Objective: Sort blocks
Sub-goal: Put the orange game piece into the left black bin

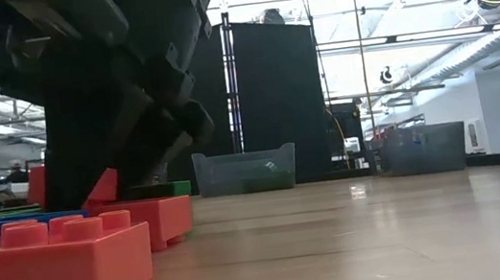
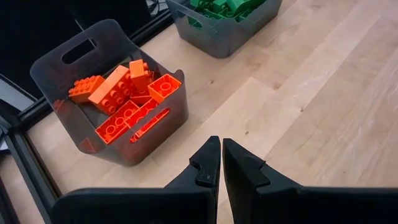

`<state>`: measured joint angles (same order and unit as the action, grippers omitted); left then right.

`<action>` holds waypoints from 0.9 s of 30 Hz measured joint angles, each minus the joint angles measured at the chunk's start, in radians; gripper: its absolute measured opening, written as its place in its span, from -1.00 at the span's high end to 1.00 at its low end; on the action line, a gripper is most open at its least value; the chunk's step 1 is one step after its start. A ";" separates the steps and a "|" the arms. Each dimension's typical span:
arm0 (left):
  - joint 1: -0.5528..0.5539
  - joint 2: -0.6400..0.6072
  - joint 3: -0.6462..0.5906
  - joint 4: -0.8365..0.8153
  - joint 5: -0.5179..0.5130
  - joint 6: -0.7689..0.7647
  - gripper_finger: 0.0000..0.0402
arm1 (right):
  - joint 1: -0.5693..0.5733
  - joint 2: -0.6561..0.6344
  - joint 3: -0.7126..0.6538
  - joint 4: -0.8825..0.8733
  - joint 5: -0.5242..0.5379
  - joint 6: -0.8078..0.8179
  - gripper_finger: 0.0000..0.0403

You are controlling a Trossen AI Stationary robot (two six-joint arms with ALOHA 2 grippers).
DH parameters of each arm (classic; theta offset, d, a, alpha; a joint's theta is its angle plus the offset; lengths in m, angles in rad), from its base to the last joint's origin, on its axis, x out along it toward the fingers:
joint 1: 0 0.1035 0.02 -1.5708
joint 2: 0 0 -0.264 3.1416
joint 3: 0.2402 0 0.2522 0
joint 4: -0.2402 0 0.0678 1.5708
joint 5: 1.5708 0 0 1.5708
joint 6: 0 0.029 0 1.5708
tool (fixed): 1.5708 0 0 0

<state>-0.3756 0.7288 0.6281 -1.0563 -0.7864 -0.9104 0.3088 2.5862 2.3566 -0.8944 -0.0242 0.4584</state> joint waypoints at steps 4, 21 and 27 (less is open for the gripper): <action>0.000 0.002 0.000 0.000 0.002 0.000 0.89 | 0.000 0.000 -0.001 -0.002 0.025 0.001 0.21; 0.000 0.002 0.000 0.000 0.017 0.000 0.89 | -0.014 -0.012 -0.001 -0.010 0.015 0.032 0.39; 0.000 0.003 0.000 0.001 0.017 0.000 0.89 | -0.022 -0.037 -0.001 -0.022 0.020 0.027 0.29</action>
<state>-0.3755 0.7315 0.6281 -1.0556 -0.7692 -0.9106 0.2863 2.5491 2.3558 -0.9165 -0.0038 0.4857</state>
